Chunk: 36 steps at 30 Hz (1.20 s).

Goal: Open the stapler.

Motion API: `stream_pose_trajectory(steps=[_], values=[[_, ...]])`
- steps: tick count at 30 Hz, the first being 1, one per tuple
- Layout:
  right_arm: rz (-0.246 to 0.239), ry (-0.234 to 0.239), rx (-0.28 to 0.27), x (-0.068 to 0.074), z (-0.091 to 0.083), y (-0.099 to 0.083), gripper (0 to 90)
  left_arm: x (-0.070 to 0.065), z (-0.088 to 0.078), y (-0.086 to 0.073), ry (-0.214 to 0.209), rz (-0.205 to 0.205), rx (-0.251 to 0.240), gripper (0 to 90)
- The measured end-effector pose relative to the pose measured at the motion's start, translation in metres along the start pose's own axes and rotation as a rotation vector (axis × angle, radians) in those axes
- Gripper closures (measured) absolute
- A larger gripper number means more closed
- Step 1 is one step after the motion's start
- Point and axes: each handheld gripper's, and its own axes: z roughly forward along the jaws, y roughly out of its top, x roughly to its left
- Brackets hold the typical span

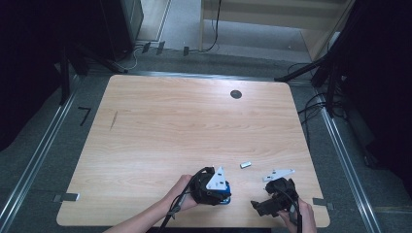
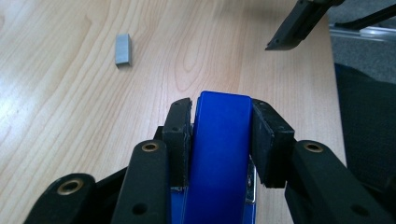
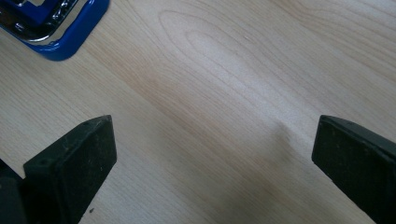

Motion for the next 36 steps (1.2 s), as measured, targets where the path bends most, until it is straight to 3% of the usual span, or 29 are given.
stream_pose_trajectory(steps=[4,5,10,19,26,27,30,31,36], values=[[0.007,0.002,-0.021,0.003,-0.002,0.001,0.5,0.002,-0.007,0.000,-0.011,0.011,-0.026,64.9],[0.000,0.011,-0.043,0.005,-0.004,0.002,5.9,0.002,-0.009,0.000,-0.012,0.021,-0.036,65.2],[-0.007,0.027,-0.076,0.011,-0.006,0.006,8.2,0.002,-0.015,-0.001,-0.016,0.029,-0.058,65.7],[-0.017,0.083,-0.154,0.022,-0.007,0.018,22.8,0.001,-0.024,-0.002,-0.015,0.056,-0.080,66.1],[-0.008,0.098,-0.233,0.036,-0.008,0.027,39.0,0.001,-0.025,-0.002,-0.015,0.062,-0.084,66.1],[0.012,0.095,-0.249,0.039,-0.006,0.031,42.2,0.001,-0.025,-0.002,-0.015,0.060,-0.086,66.2],[0.015,0.117,-0.249,0.043,-0.002,0.034,46.8,0.001,-0.025,-0.001,-0.014,0.065,-0.083,66.2],[0.007,0.128,-0.251,0.046,0.002,0.035,54.5,0.001,-0.025,-0.002,-0.016,0.069,-0.082,66.2],[-0.007,0.124,-0.273,0.053,0.004,0.040,62.8,0.002,-0.027,-0.002,-0.019,0.067,-0.089,66.3]])
